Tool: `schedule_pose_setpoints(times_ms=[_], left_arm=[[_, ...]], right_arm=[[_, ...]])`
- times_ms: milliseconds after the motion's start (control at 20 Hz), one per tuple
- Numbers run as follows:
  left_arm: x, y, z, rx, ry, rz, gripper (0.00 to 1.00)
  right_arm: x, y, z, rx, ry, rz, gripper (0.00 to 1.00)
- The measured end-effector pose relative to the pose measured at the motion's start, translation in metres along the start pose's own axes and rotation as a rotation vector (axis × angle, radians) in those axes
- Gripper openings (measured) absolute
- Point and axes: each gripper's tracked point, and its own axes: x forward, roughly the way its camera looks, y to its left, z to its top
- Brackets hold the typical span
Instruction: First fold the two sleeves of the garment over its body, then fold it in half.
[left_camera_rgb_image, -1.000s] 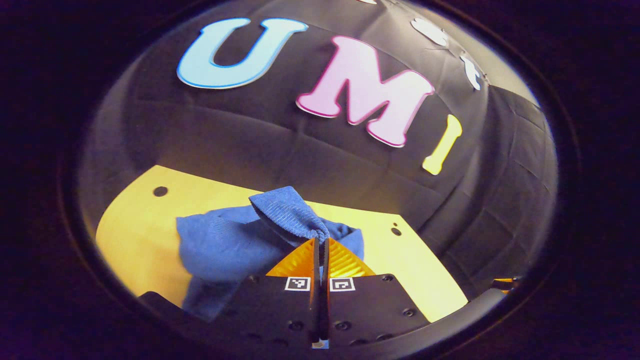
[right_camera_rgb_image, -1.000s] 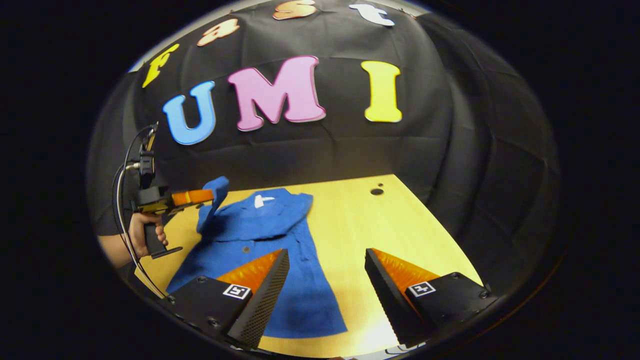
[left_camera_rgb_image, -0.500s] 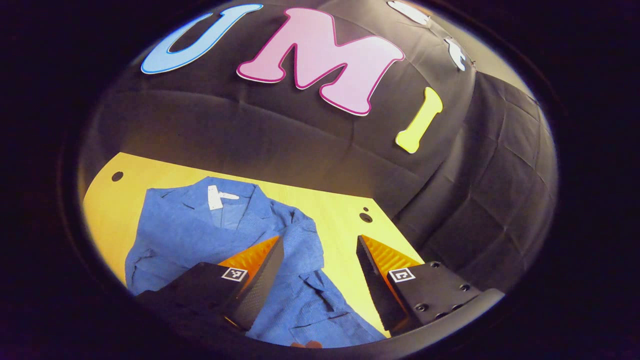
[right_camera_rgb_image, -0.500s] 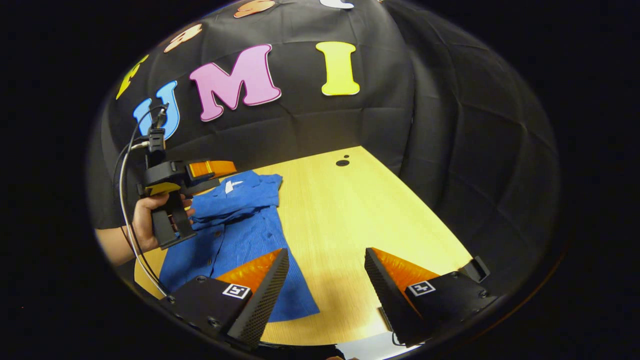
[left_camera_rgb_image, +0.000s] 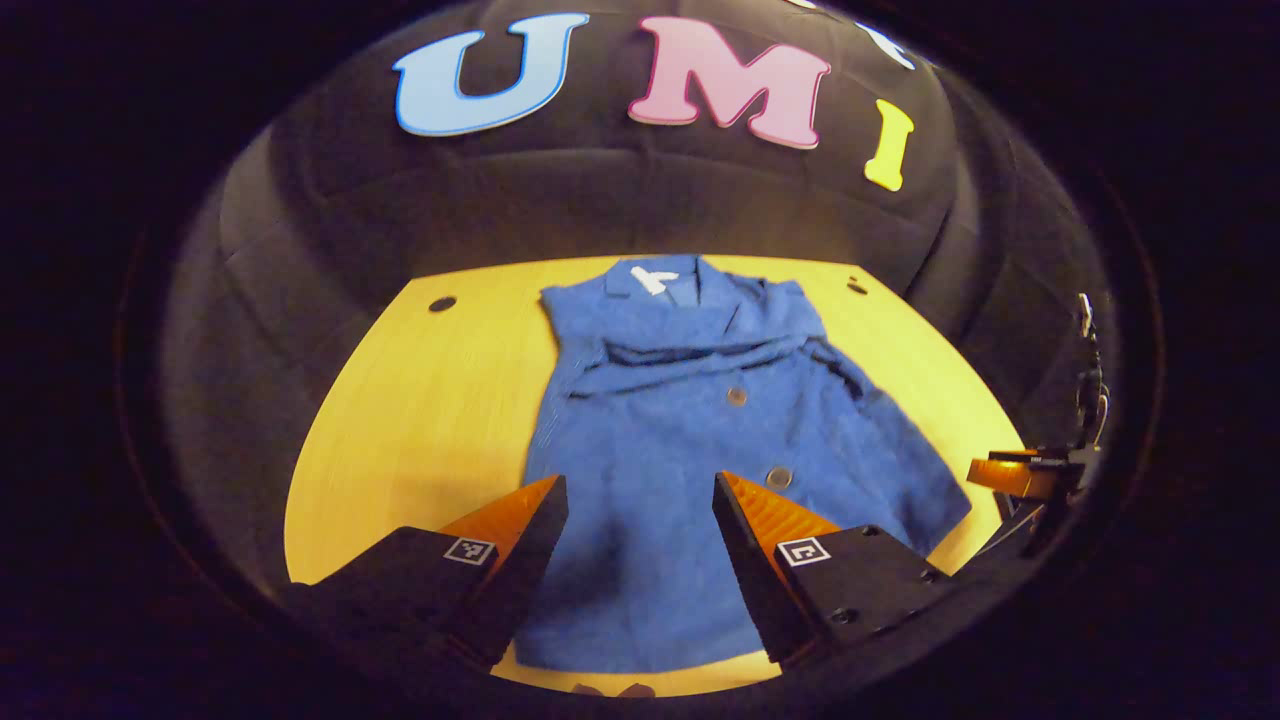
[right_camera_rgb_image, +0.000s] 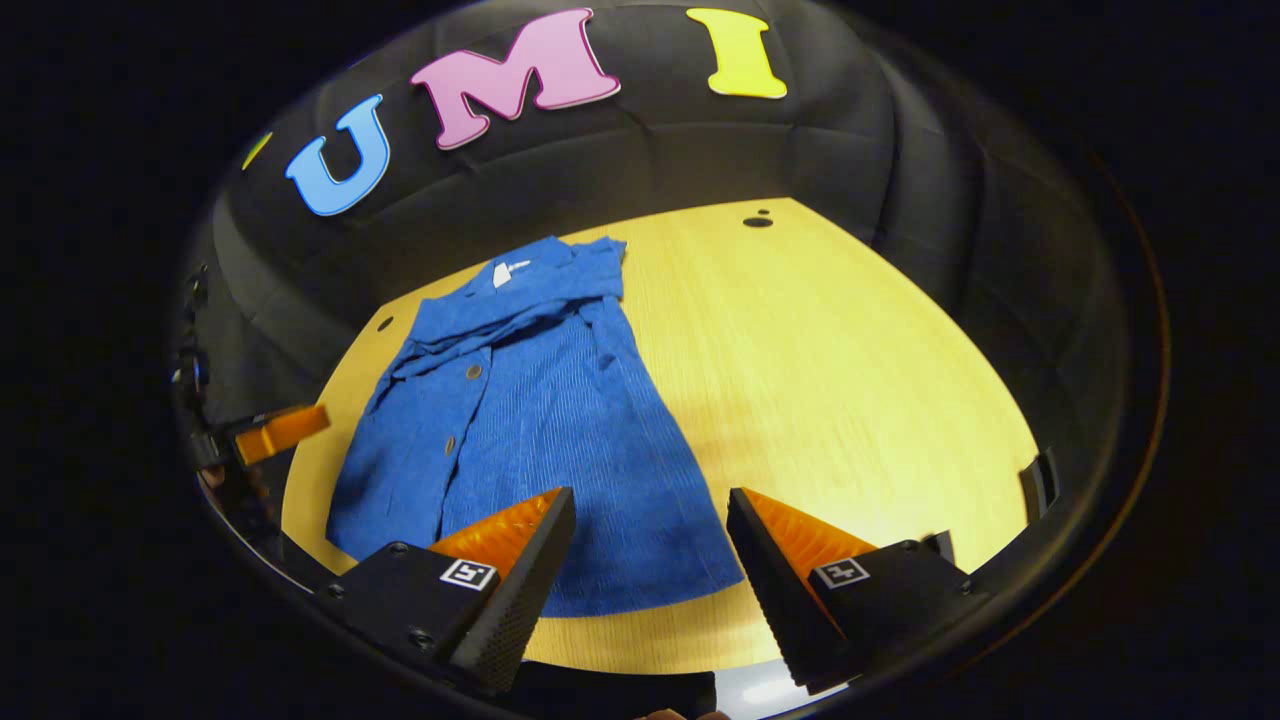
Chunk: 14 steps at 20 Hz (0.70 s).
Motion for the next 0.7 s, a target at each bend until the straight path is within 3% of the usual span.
schedule_pose_setpoints(times_ms=[250,400,450,550,650,700], left_arm=[[0.002,0.017,-0.090,-0.101,0.206,0.027,0.85],[0.016,0.010,-0.101,-0.096,0.250,0.041,0.85],[0.014,0.015,-0.103,-0.077,0.243,0.053,0.85],[0.014,0.015,-0.101,-0.053,0.243,0.055,0.85],[0.017,0.010,-0.099,-0.041,0.249,0.044,0.77],[0.015,0.008,-0.095,-0.046,0.245,0.046,0.64]], right_arm=[[0.017,-0.021,-0.025,0.016,0.087,-0.073,0.98],[0.023,-0.023,-0.043,0.026,0.153,-0.103,0.99],[0.031,-0.023,-0.031,0.011,0.116,-0.105,0.99],[0.031,-0.024,-0.041,-0.087,0.164,-0.129,0.98],[0.033,-0.012,-0.042,-0.115,0.184,-0.110,0.96],[0.034,-0.006,-0.041,-0.106,0.188,-0.107,0.79]])
